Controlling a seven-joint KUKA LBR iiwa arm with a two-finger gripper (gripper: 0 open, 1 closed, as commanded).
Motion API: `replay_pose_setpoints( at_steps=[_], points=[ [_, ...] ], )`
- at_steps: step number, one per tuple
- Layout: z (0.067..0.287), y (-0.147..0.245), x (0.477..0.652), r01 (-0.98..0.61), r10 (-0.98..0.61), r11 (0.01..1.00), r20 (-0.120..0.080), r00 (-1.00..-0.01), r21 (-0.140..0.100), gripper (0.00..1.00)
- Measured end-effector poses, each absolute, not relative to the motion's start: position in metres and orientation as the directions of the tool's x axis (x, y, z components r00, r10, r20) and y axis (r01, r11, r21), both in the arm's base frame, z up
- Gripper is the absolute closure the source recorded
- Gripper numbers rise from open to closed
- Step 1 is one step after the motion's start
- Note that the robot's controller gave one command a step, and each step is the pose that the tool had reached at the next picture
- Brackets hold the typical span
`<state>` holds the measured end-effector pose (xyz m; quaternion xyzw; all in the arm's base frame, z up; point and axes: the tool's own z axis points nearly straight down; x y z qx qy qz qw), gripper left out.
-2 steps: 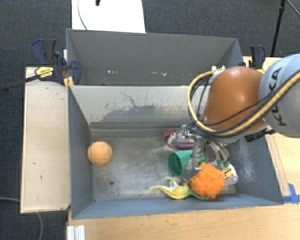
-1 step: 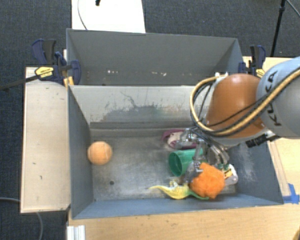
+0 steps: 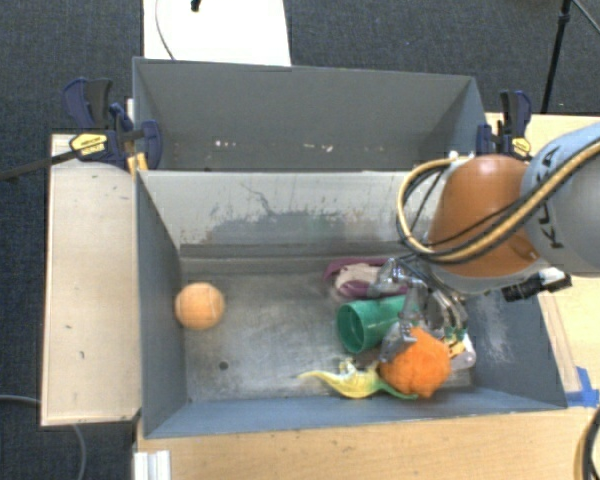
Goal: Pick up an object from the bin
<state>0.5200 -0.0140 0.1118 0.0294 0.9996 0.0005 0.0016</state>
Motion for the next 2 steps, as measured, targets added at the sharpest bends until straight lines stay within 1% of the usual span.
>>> replay_pose_setpoints(
  at_steps=[1,2],
  points=[
    [0.0732,-0.1020,0.4878,-0.189,-0.189,0.982,-0.009,-0.982,-0.001,1.00],
    [0.0732,-0.1020,0.4878,-0.186,-0.186,0.983,-0.009,-0.982,-0.001,1.00]
  ],
)
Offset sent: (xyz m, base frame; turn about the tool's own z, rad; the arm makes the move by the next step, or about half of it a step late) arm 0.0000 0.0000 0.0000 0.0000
